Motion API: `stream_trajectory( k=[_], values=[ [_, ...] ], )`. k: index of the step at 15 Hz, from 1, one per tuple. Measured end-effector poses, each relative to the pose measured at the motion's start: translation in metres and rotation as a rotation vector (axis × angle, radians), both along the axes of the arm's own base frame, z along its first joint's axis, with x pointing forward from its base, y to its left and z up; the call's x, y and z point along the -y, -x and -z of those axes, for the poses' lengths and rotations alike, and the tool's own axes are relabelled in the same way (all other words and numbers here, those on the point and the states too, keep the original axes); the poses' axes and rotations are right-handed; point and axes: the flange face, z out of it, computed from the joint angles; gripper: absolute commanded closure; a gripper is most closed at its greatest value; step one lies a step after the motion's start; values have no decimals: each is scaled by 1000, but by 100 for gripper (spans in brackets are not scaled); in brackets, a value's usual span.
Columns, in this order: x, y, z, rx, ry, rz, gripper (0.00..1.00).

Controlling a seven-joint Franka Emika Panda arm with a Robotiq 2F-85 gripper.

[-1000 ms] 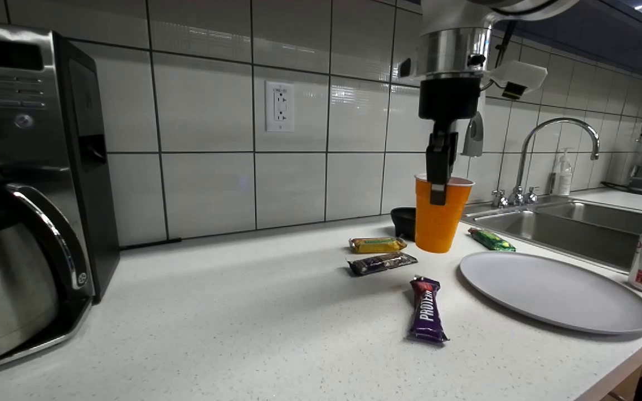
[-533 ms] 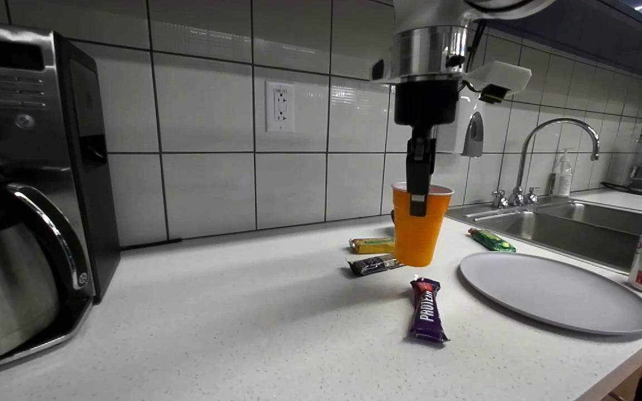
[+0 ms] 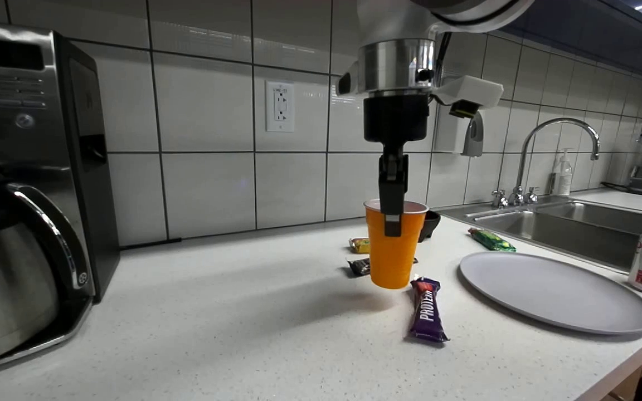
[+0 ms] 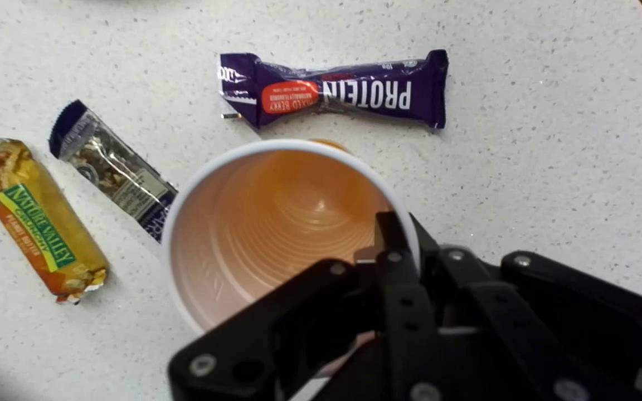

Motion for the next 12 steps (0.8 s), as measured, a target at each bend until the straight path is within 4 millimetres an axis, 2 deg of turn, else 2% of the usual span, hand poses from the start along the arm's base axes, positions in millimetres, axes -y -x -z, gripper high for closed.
stream_trajectory(
  k=[6, 12],
  values=[
    [-36, 0, 11, -10, -11, -64, 99],
    [-61, -1, 25, -17, -27, -107, 99]
  ],
)
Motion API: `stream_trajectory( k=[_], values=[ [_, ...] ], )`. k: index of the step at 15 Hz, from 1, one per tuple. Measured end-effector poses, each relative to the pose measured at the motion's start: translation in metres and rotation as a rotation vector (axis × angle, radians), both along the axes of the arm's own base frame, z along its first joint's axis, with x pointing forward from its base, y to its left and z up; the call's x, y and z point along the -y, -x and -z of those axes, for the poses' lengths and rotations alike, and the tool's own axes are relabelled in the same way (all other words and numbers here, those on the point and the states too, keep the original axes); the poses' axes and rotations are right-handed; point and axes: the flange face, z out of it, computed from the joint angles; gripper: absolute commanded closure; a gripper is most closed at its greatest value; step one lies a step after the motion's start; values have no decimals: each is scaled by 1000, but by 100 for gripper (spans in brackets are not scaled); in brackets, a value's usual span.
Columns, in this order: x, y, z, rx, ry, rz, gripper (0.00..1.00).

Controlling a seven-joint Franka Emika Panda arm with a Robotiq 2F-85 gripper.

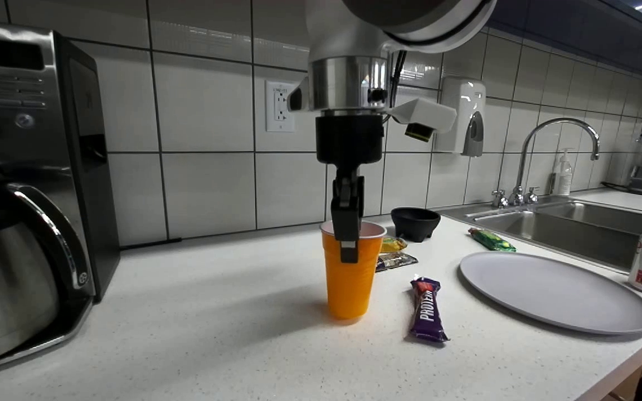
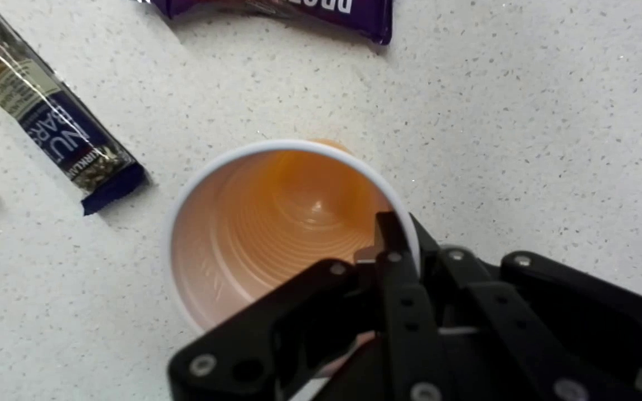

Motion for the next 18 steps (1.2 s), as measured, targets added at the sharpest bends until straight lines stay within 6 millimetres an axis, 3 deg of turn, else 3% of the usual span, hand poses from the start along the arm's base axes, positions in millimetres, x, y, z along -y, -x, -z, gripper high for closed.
stream_trajectory(
  k=[4, 5, 7, 15, 18],
  values=[
    [-5, -1, 7, 3, -10, -7, 99],
    [-5, -2, 8, 3, -11, -7, 71],
    [-5, -2, 10, 2, -12, -8, 63],
    [-9, -8, -1, 23, -24, -11, 3],
    [-11, -11, -14, 47, -33, -11, 0]
  ],
)
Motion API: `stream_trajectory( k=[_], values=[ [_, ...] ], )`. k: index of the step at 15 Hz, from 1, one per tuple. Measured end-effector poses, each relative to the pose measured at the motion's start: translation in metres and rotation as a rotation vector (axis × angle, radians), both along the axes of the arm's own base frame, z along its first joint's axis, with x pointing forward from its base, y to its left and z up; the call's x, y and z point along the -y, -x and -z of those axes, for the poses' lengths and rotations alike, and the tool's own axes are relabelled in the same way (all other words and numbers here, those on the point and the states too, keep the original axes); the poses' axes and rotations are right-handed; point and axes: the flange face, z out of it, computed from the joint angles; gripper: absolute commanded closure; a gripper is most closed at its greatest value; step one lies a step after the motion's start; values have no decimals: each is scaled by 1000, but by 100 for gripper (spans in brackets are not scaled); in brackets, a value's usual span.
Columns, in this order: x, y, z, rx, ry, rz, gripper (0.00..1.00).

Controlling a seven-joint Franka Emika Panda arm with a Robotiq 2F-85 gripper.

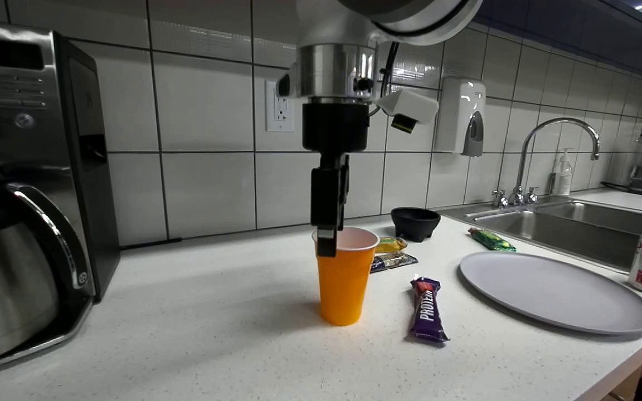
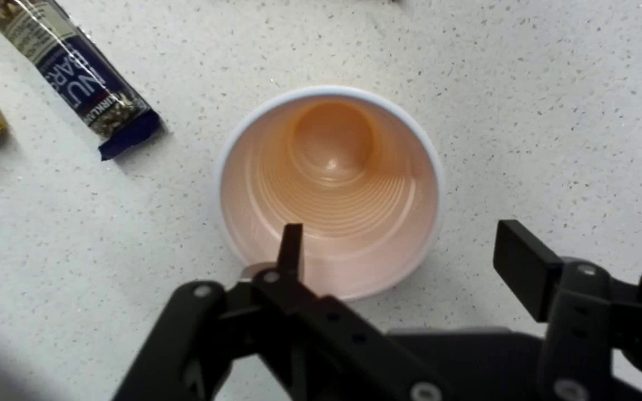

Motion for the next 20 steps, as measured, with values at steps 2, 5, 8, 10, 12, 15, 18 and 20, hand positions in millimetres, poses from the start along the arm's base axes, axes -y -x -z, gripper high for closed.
stream_trajectory(
  k=[2, 5, 8, 10, 12, 15, 18, 20],
  values=[
    [1, -2, -12, 19, -8, 5, 0],
    [8, -5, -30, 48, -15, 20, 0],
    [21, -8, -40, 54, -13, 50, 0],
    [33, -10, -44, 42, -4, 74, 0],
    [44, -11, -44, 29, 4, 97, 0],
    [57, -11, -42, 5, 15, 127, 0],
    [72, -10, -37, -28, -9, 195, 0],
    [84, -9, -35, -52, -37, 262, 0]
  ],
)
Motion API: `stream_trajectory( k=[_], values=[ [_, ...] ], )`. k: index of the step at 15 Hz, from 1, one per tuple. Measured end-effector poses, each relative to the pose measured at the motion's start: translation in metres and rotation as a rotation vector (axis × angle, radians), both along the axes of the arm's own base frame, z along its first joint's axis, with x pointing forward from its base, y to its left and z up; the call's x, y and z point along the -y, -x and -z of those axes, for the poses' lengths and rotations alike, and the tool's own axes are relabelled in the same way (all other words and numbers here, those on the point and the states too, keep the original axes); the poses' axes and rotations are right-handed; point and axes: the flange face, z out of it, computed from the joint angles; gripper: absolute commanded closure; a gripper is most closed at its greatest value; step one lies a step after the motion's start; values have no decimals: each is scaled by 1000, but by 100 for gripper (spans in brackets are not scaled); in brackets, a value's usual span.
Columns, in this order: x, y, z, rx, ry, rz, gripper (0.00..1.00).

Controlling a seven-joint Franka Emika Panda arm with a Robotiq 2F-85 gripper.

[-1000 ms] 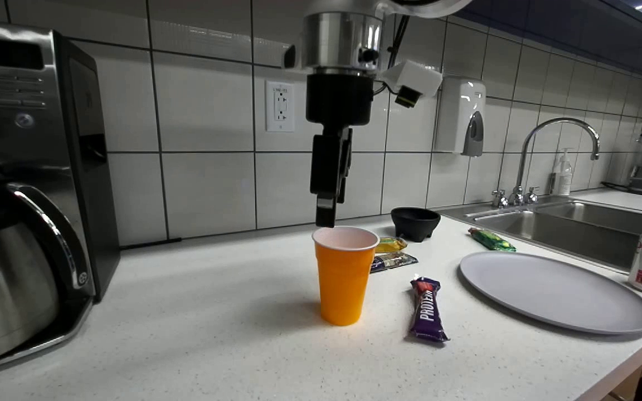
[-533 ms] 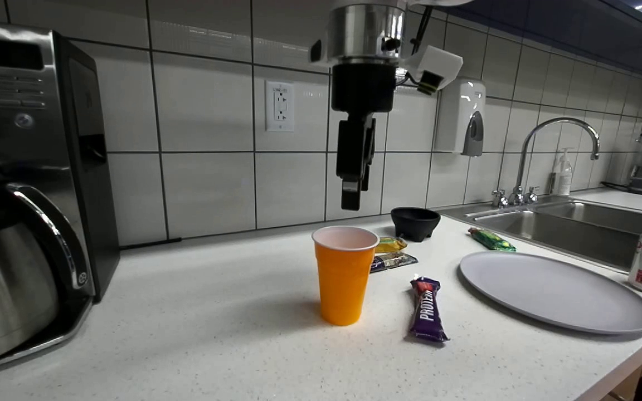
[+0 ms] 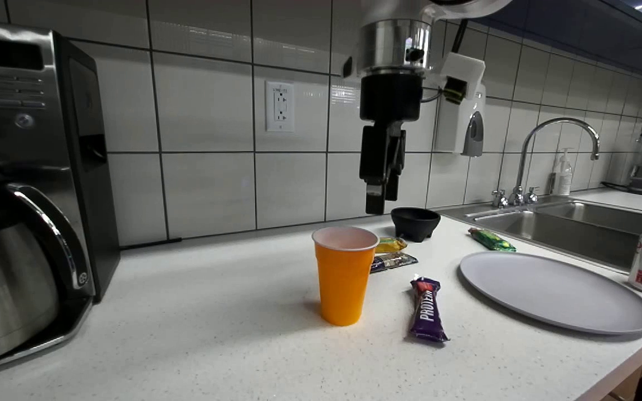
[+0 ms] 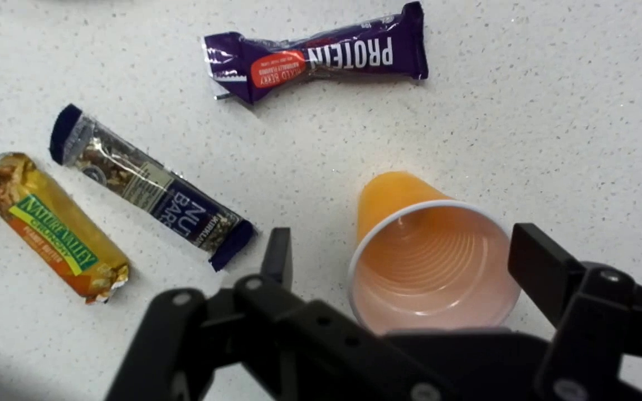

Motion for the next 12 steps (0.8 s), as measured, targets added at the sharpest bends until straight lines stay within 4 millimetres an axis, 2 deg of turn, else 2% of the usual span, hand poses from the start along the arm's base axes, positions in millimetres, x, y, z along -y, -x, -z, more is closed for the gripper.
stream_trajectory(
  k=[5, 12],
  values=[
    [31, 5, 3, -48, -51, 165, 0],
    [31, 6, 8, -56, -49, 165, 0]
  ],
)
